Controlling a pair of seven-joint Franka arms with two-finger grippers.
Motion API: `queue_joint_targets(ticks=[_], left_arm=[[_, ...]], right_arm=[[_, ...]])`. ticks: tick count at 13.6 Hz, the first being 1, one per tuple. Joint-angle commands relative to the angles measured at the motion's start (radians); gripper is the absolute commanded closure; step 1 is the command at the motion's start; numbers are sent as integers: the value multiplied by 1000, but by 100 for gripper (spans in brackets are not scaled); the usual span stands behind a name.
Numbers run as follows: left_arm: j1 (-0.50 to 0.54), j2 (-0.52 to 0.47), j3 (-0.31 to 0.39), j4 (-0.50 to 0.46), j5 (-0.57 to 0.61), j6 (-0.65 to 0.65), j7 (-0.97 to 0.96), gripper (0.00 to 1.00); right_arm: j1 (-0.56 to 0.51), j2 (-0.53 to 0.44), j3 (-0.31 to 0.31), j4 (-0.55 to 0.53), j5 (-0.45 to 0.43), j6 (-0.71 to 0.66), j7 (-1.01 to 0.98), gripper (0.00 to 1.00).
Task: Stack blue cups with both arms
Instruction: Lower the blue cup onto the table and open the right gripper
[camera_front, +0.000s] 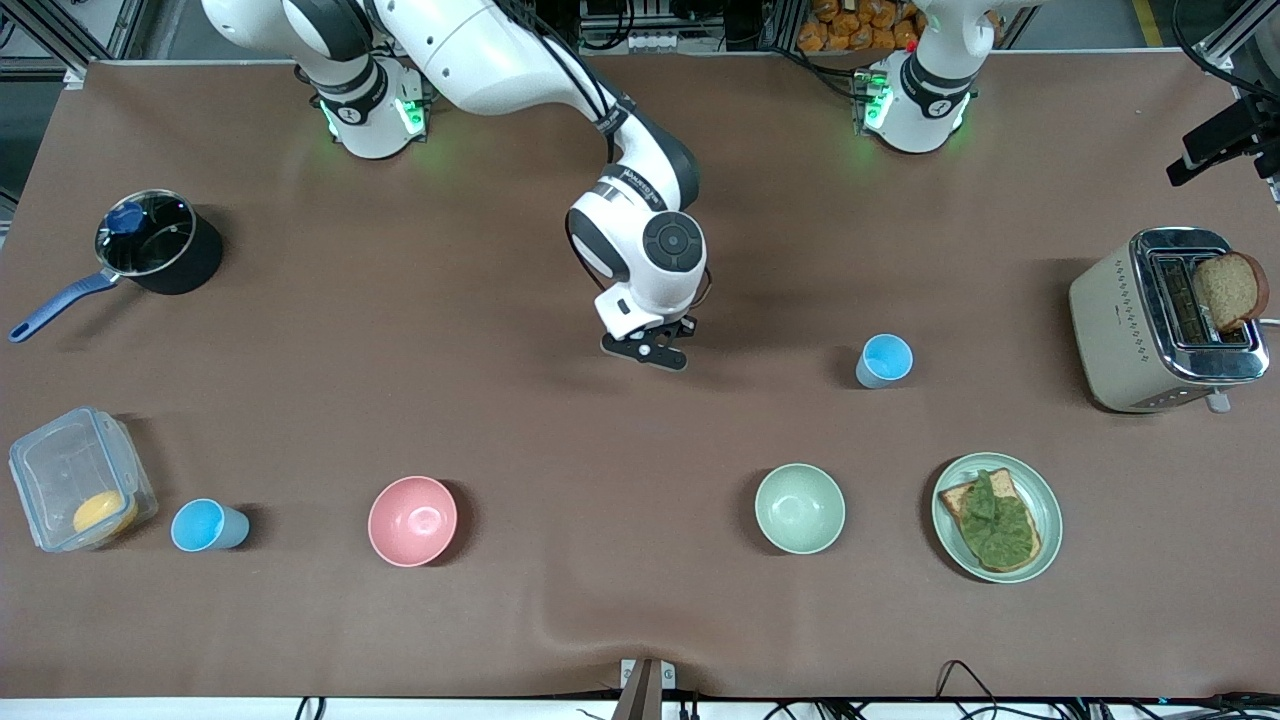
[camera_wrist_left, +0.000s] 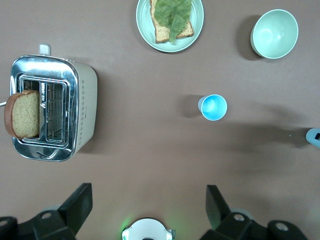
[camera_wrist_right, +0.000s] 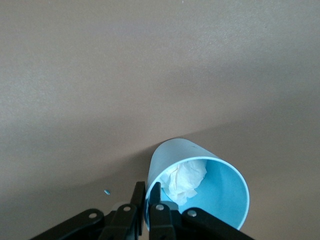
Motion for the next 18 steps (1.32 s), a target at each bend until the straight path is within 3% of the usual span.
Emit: queue_joint_targets(ticks=[1,4,6,8,12,14,18], left_arm=[[6,-3,-1,7,-14,-16,17,0],[6,37,-1,6,-7,7,18,0],[-4,54,-1,7,-7,25,18,0],[-10,86,-1,7,-4,45,21,0],[-10,106,-18,8,2,53,23,0],[-14,111,-18,6,0,59,26,0],[-93,146,14,6,14,116,24,0]], right_arm=[[6,5,-11,41,-12,-28,30,35],[5,-18,-14,43,-12,-89,30,0],[8,-80,-16,57,-15,-145,30,0],[-10,-212,-18,34,-17,-168,27,0],[-174,-384,-16,12,-14,-324,-80,0],[-274,-473,-13,-73,5,-320,-219,0],[-392,-616,-18,-202,20,-318,-307,0]])
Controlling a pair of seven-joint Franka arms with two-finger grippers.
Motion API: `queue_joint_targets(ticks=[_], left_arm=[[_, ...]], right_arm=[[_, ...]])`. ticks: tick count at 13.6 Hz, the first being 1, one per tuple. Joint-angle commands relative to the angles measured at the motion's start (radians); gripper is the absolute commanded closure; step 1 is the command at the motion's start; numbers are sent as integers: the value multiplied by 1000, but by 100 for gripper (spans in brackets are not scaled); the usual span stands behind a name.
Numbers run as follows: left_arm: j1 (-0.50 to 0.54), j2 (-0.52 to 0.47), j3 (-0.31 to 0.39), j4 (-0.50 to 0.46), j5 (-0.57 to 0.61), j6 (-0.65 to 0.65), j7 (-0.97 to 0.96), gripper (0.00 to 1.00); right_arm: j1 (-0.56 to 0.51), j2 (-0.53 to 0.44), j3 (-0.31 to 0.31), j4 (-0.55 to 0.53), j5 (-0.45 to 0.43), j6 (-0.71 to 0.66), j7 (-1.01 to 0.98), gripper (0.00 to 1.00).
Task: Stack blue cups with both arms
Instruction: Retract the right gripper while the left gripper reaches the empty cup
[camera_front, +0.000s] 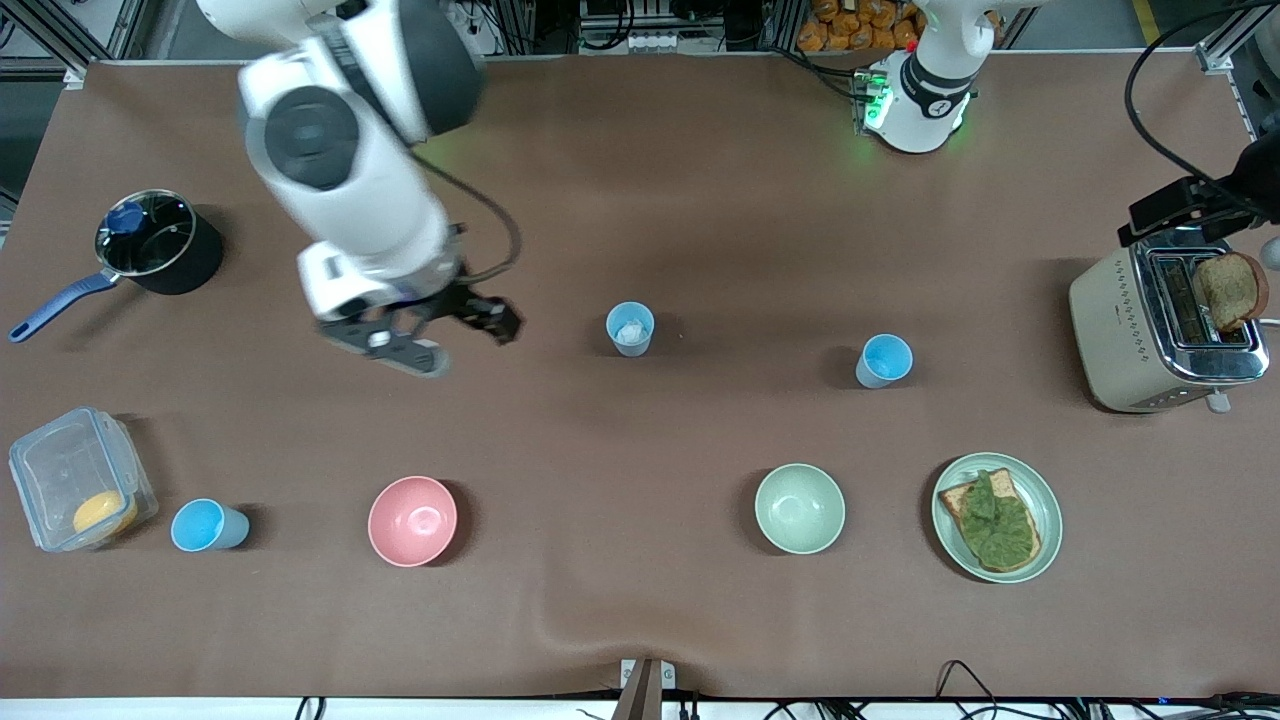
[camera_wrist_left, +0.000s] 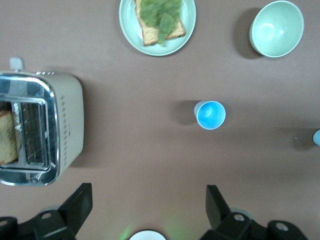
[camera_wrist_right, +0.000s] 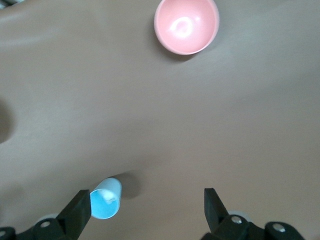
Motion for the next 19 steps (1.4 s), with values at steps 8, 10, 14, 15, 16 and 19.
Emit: queue_joint_targets(ticks=[8,10,14,15,16,19], left_arm=[[-153,117,6,-27,7,129,-107,0],[-181,152,-8,-27,3,158,-139,0],[-250,228,-8,-29,1,221,-227,0],[-256,243,-8,-32,1,239,-232,0],[-273,255,-8,-44,1,265,-233,0],[-281,265,-8,-124,1,365,-255,0]], right_arm=[[-271,-263,19,-211,14,-30,-333,0],[-303,-284,19,-217,14,-33,-393,0],[-328,-365,17,-280,17,-44,-445,0],[-355,-396,16,-324,20,-44,-514,0],[-383,-427,16,-367,25,-36,-591,0],[-464,-458,13,-417,26,-13,-734,0]])
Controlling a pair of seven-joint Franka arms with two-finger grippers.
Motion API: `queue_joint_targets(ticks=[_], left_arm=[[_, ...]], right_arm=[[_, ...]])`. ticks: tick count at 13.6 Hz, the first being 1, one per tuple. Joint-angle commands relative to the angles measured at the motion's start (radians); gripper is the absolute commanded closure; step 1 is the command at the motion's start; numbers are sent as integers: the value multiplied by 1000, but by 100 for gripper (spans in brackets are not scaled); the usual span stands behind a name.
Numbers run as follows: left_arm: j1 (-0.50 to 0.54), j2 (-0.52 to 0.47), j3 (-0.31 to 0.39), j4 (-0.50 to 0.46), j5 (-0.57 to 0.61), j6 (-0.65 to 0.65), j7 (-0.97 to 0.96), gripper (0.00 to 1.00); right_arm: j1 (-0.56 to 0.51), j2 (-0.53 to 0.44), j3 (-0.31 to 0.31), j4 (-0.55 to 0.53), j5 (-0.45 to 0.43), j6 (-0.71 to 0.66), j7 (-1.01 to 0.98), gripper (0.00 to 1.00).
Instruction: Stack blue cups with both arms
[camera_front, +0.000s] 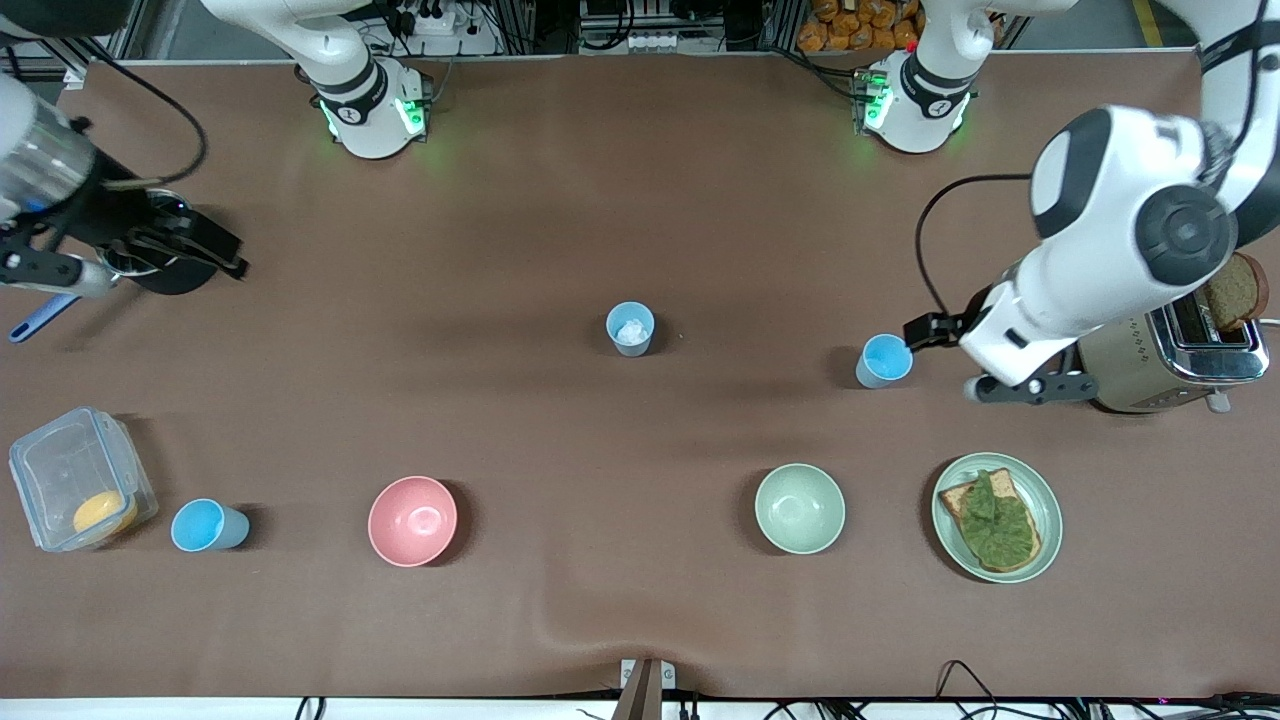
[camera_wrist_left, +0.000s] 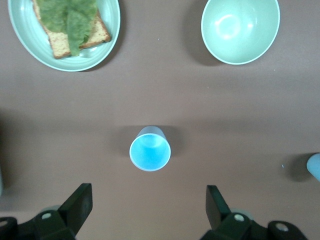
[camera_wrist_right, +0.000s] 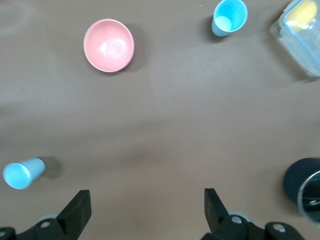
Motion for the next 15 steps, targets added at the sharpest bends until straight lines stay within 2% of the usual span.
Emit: queue_joint_targets(ticks=[1,5,8,11,15], left_arm=[[-11,-9,4,-85,1,95,-24,0],[-49,22,4,-194,-24,230,-70,0],[-55,51,4,-254,-41,348,-70,0],[-75,91,4,-260,-42,378,-75,0],[-94,118,4,-280,-41,427,-75,0]], right_arm=[[-57,-51,12,-62,16,27,-82,0],[-61,-13,12,25,2,-2,-90,0],[-57,106,17,204,-47,-144,-96,0],[-63,102,15,209,-47,-114,-244,0],[-57,101,20,205,-43,-119,-242,0]])
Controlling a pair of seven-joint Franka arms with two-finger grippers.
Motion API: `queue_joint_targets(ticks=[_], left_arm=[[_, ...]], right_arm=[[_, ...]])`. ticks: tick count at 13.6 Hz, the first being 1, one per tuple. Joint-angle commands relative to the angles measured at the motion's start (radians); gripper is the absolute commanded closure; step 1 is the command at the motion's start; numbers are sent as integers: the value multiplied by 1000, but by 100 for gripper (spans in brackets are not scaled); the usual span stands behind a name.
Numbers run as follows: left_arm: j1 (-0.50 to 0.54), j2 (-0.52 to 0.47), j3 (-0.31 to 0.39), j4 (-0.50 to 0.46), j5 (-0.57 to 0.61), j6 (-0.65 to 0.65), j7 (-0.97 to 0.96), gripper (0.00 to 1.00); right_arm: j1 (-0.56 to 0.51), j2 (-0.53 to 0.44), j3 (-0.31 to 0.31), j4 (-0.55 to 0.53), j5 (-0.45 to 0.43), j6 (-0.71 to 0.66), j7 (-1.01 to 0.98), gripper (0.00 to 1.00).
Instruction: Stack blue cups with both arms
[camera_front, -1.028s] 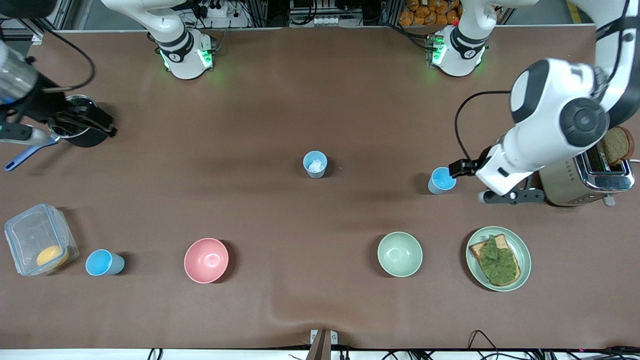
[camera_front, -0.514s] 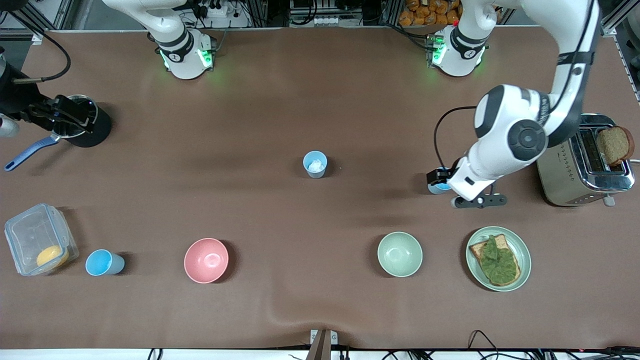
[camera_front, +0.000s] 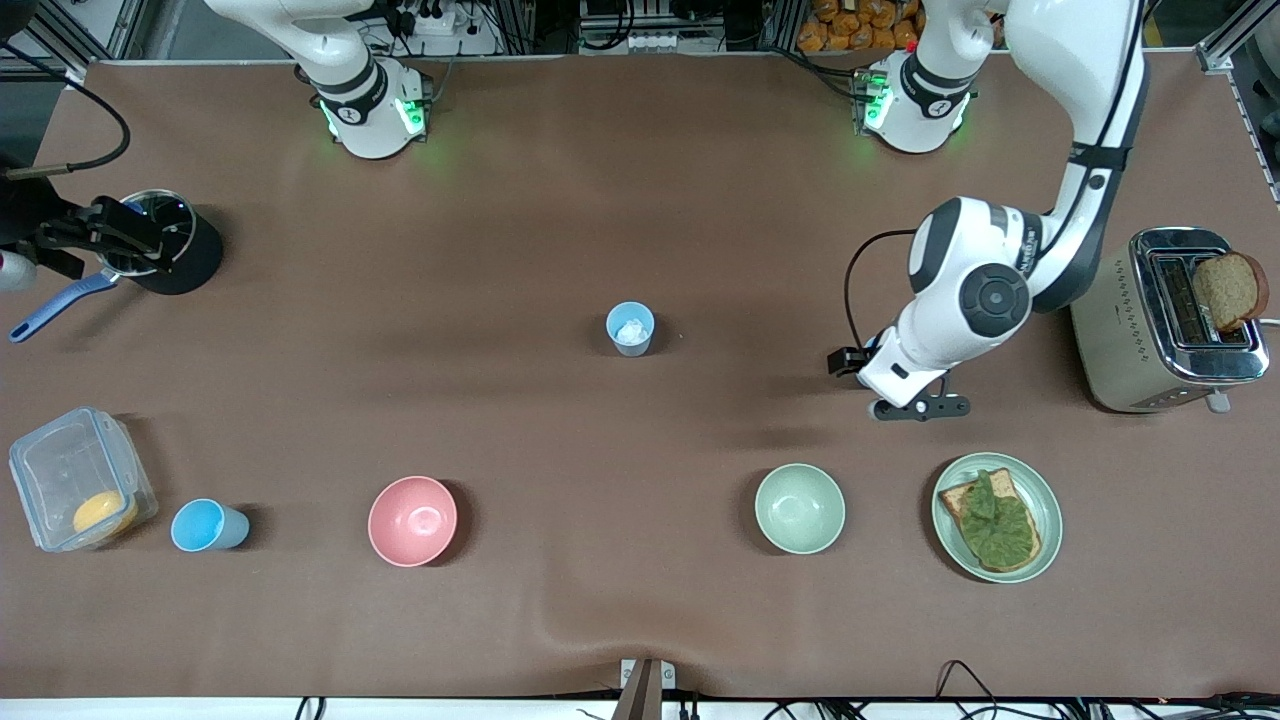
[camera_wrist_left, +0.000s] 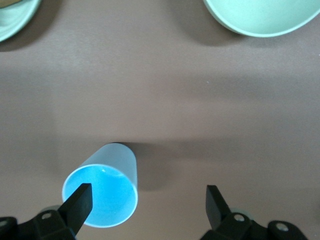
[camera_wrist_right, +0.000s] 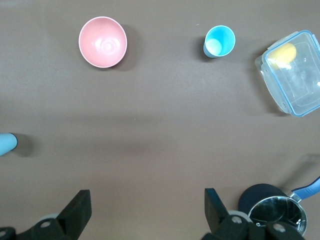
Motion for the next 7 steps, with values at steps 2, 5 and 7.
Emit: queue_joint_targets(ticks=[2,5,7], left_arm=[[-14,20,8,-28,-20,58,-11,0],[-21,41,8,-31,-15,61,-11,0],[-19,41,8,-40,-15,61,-11,0]], right_arm=[[8,5,14,22,15,-17,-7,0],[10,0,15,23,11,-30,-5,0],[15,3,15,32,-2,-61,-4,0]])
